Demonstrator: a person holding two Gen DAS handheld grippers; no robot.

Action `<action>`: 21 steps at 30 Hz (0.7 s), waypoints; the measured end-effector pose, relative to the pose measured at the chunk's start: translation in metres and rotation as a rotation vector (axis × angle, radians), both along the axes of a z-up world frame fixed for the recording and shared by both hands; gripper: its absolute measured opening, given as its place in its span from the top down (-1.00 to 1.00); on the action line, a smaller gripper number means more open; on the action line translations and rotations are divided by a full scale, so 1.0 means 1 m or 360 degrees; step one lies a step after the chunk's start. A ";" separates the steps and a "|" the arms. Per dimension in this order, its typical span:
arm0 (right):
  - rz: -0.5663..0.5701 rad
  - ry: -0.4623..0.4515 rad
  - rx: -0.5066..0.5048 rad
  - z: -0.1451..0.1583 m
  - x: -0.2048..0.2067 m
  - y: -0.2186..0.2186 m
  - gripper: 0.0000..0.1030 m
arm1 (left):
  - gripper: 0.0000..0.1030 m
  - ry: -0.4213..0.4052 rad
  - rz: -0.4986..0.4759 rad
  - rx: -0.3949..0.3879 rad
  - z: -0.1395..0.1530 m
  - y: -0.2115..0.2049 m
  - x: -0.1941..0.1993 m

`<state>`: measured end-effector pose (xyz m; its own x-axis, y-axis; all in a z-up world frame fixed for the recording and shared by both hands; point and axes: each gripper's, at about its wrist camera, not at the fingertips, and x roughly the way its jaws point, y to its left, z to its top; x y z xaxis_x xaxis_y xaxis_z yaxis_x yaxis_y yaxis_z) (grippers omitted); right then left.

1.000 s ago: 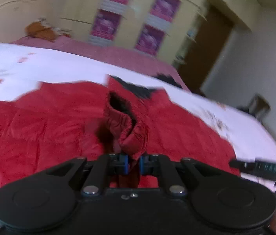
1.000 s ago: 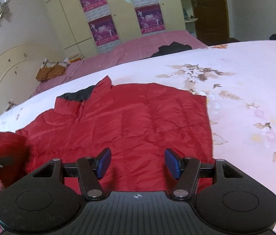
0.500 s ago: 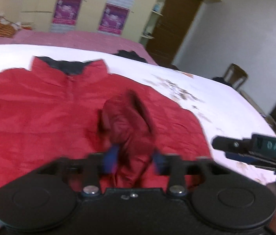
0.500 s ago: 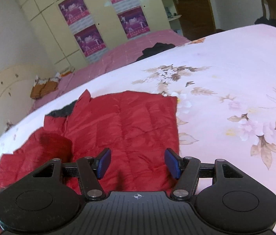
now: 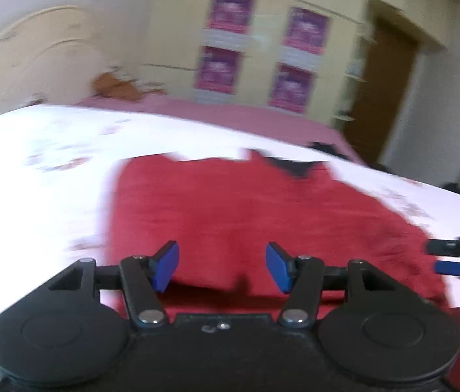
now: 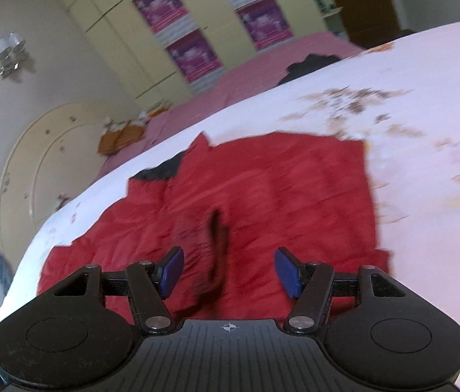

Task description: Fold large clothes

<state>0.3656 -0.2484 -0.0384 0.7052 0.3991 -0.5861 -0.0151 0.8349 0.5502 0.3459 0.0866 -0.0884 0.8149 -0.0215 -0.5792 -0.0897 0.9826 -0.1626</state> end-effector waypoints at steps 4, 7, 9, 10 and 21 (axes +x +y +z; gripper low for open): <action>0.0054 0.0070 0.0024 -0.011 0.012 0.019 -0.18 | -0.05 0.0083 0.0093 0.0022 -0.015 0.032 -0.009; 0.0072 0.0126 0.0025 -0.020 0.023 0.027 -0.18 | -0.03 0.0135 0.0069 0.0060 -0.027 0.033 0.000; 0.0097 0.0130 0.0006 -0.023 0.029 0.033 -0.16 | 0.07 0.0158 0.0062 0.0095 -0.032 0.034 0.011; 0.0123 0.0128 -0.0017 -0.022 0.033 0.036 0.23 | 0.11 0.0188 0.0071 0.0097 -0.036 0.036 0.018; 0.0060 -0.0311 -0.0336 0.043 0.010 0.023 0.75 | 0.23 0.0217 0.0040 0.0103 -0.041 0.043 0.020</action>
